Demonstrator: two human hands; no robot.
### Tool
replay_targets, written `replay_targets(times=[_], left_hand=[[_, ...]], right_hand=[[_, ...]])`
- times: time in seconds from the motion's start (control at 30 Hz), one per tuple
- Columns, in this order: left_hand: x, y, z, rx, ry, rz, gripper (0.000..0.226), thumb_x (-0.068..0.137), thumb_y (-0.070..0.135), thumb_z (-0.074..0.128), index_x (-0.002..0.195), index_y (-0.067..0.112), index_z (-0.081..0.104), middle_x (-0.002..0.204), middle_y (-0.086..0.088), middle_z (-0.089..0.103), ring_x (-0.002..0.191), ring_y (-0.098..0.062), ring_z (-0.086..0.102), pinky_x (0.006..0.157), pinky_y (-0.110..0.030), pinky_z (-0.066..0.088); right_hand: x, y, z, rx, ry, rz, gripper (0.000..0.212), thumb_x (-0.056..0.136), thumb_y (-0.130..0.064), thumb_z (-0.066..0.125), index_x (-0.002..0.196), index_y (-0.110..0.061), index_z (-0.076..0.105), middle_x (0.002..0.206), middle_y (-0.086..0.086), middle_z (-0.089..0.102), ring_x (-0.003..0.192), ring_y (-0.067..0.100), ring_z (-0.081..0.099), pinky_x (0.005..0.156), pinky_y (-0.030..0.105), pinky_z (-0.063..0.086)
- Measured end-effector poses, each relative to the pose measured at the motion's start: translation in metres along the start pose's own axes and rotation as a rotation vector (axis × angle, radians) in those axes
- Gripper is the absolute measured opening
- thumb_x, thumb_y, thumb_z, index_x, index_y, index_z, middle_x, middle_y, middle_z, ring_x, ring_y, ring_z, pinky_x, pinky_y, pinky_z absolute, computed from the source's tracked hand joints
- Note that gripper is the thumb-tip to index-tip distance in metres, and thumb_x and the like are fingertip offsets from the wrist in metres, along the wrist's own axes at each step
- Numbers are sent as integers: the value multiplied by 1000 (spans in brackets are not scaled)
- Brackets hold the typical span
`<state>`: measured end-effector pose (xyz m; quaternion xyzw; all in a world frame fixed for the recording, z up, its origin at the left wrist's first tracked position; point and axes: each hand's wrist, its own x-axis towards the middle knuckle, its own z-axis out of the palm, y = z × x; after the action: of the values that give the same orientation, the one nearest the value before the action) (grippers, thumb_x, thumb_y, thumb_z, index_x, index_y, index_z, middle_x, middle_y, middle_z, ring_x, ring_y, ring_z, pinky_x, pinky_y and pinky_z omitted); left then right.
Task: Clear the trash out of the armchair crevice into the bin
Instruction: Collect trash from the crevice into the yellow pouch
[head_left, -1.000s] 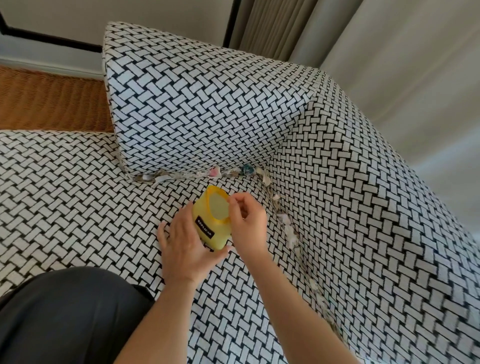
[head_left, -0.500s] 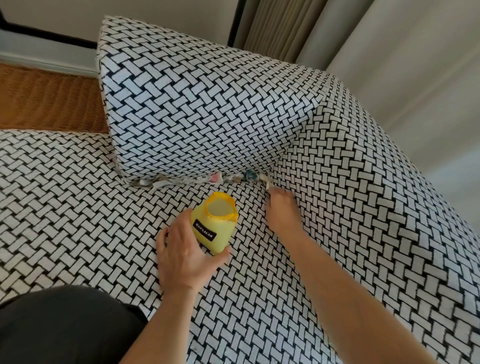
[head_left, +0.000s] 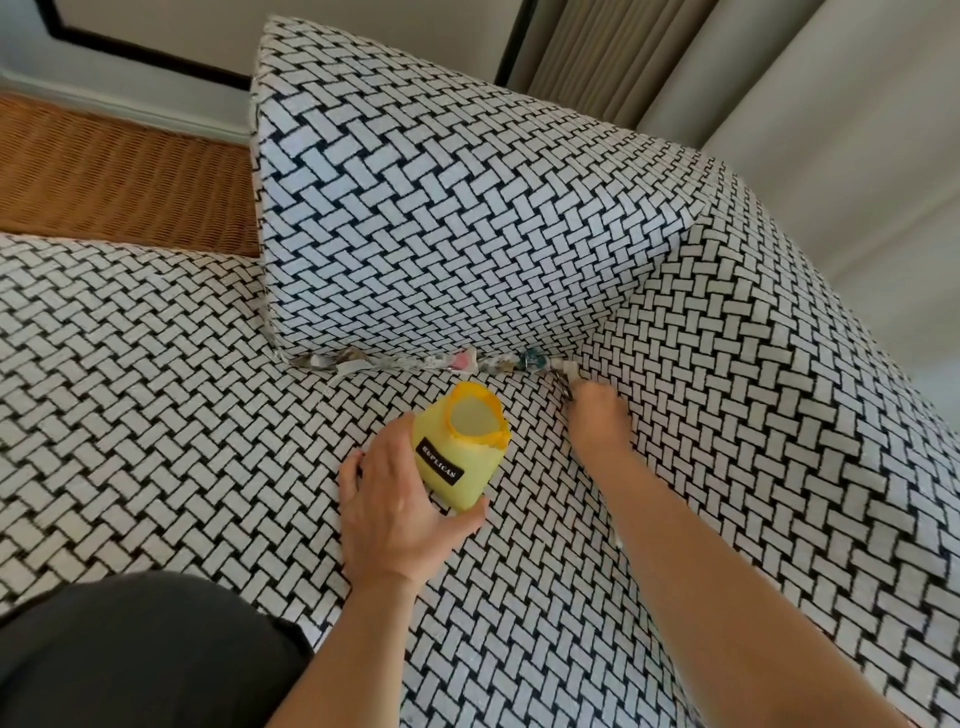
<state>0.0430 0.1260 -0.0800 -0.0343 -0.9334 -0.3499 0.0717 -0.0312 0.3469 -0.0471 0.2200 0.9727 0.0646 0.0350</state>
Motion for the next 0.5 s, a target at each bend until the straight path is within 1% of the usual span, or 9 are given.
replay_targets(times=[0.1,0.27,0.37,0.5], left_hand=[[0,0,0,-4,3,4,101,49,69,66,130,18,35,126,1,53,115,-17,51,107,-42,30],[0,0,1,15,25,11,102,49,68,69,130,15,37,125,0,53,114,-18,52,105,-42,33],[0,0,1,15,29,13,101,50,68,67,130,14,39,126,1,53,114,-18,51,105,-41,32],[-1,1,1,9,24,6,101,49,68,67,130,15,39,126,1,53,117,-17,50,106,-42,32]], right_hand=[[5,-4,-2,43,-7,46,21,92,-3,46,106,-5,62,95,12,64,83,26,61,64,31,50],[12,-11,-8,24,-64,56,19,92,3,44,101,1,60,97,15,63,87,27,60,65,31,47],[13,-14,-8,9,-56,50,20,92,3,42,104,1,59,99,15,63,88,27,61,67,30,49],[15,-19,-7,7,-12,49,18,93,-1,46,105,0,59,100,15,65,91,28,62,69,33,51]])
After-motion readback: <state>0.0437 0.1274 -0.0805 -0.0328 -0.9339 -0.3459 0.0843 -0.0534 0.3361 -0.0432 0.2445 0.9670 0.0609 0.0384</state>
